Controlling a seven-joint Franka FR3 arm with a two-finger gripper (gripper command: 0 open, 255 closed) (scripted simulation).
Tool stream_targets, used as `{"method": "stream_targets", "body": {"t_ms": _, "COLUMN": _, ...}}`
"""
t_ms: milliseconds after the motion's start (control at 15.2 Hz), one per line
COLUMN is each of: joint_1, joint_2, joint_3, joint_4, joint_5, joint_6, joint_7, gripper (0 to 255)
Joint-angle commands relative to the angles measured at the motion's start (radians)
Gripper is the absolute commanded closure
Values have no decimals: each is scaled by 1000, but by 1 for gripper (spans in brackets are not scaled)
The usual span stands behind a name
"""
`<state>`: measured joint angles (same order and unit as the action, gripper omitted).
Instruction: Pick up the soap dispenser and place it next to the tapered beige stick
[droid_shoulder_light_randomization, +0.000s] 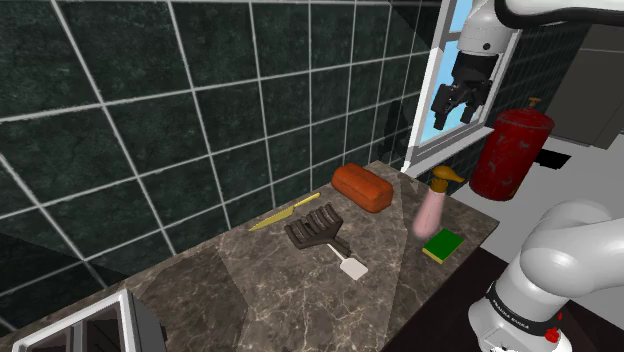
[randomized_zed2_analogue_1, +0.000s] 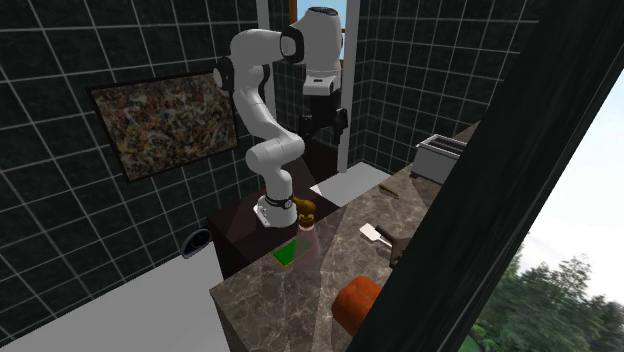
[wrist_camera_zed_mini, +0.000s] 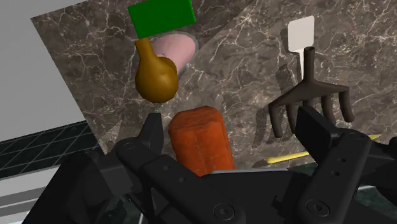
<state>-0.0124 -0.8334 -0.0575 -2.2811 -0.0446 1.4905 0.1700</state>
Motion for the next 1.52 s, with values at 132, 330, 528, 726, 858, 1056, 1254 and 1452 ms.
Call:
{"method": "stream_targets", "body": {"t_ms": 132, "joint_1": -9, "joint_2": 0, "joint_3": -28, "joint_4": -55, "joint_5": -15, "joint_6": 43, "joint_7": -22, "gripper": 0}}
{"method": "stream_targets", "body": {"t_ms": 330, "joint_1": -23, "joint_2": 10, "joint_3": -72, "joint_4": -130, "joint_5": -39, "joint_6": 110, "joint_7": -55, "gripper": 0}}
{"method": "stream_targets", "body": {"t_ms": 528, "joint_1": -39, "joint_2": 30, "joint_3": -118, "joint_4": -197, "joint_5": -65, "joint_6": 180, "joint_7": -88, "gripper": 0}}
{"method": "stream_targets", "body": {"t_ms": 726, "joint_1": -57, "joint_2": 63, "joint_3": -166, "joint_4": -255, "joint_5": -92, "joint_6": 254, "joint_7": -122, "gripper": 0}}
{"method": "stream_targets", "body": {"t_ms": 858, "joint_1": -64, "joint_2": 80, "joint_3": -185, "joint_4": -276, "joint_5": -102, "joint_6": 285, "joint_7": -135, "gripper": 0}}
{"method": "stream_targets", "body": {"t_ms": 1056, "joint_1": -66, "joint_2": 82, "joint_3": -190, "joint_4": -315, "joint_5": -107, "joint_6": 326, "joint_7": -135, "gripper": 0}}
{"method": "stream_targets", "body": {"t_ms": 1254, "joint_1": -68, "joint_2": 85, "joint_3": -196, "joint_4": -353, "joint_5": -112, "joint_6": 367, "joint_7": -134, "gripper": 0}}
{"method": "stream_targets", "body": {"t_ms": 1452, "joint_1": -69, "joint_2": 88, "joint_3": -199, "joint_4": -373, "joint_5": -115, "joint_6": 390, "joint_7": -133, "gripper": 0}}
